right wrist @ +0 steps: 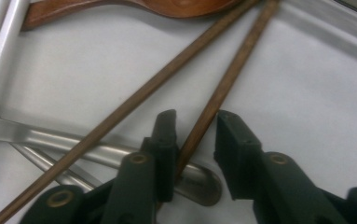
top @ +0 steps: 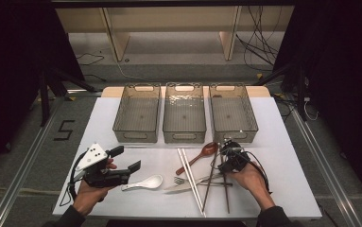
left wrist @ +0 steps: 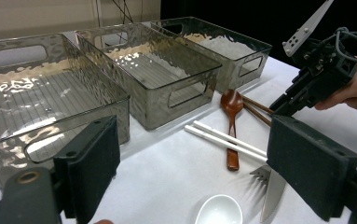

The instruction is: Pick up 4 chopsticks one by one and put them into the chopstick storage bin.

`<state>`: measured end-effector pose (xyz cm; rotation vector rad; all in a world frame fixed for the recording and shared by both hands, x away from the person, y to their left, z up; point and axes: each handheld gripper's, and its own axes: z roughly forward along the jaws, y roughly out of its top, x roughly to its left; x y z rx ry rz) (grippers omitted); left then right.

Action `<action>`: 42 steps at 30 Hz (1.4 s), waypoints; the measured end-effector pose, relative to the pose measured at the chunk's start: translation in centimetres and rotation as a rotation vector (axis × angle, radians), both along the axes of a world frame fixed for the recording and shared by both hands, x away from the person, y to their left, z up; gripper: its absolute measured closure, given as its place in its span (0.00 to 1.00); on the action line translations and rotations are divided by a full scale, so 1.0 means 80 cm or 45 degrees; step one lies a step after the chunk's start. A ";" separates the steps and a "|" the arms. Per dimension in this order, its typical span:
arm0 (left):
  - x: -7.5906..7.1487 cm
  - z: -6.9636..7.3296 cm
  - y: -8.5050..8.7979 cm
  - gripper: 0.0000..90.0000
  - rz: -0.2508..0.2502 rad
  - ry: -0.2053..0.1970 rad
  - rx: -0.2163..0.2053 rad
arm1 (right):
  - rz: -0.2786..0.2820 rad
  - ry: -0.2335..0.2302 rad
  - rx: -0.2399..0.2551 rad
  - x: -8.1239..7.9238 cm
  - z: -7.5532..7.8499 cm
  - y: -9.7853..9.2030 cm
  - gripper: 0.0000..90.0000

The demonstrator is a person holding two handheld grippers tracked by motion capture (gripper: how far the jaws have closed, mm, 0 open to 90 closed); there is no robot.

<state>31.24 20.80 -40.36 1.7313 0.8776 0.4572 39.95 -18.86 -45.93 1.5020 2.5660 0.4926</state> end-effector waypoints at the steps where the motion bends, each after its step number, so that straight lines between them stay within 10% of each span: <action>1: 0.000 0.000 0.000 0.18 0.003 0.000 -0.006 | -0.004 0.004 0.002 0.000 0.000 -0.002 0.81; 24: 0.000 0.000 0.000 0.18 0.002 0.004 -0.001 | -0.012 -0.020 -0.054 -0.003 0.013 -0.025 0.95; 42: 0.011 -0.006 -0.013 0.18 -0.069 0.119 0.094 | 0.387 -0.207 0.001 -0.040 0.061 0.013 0.95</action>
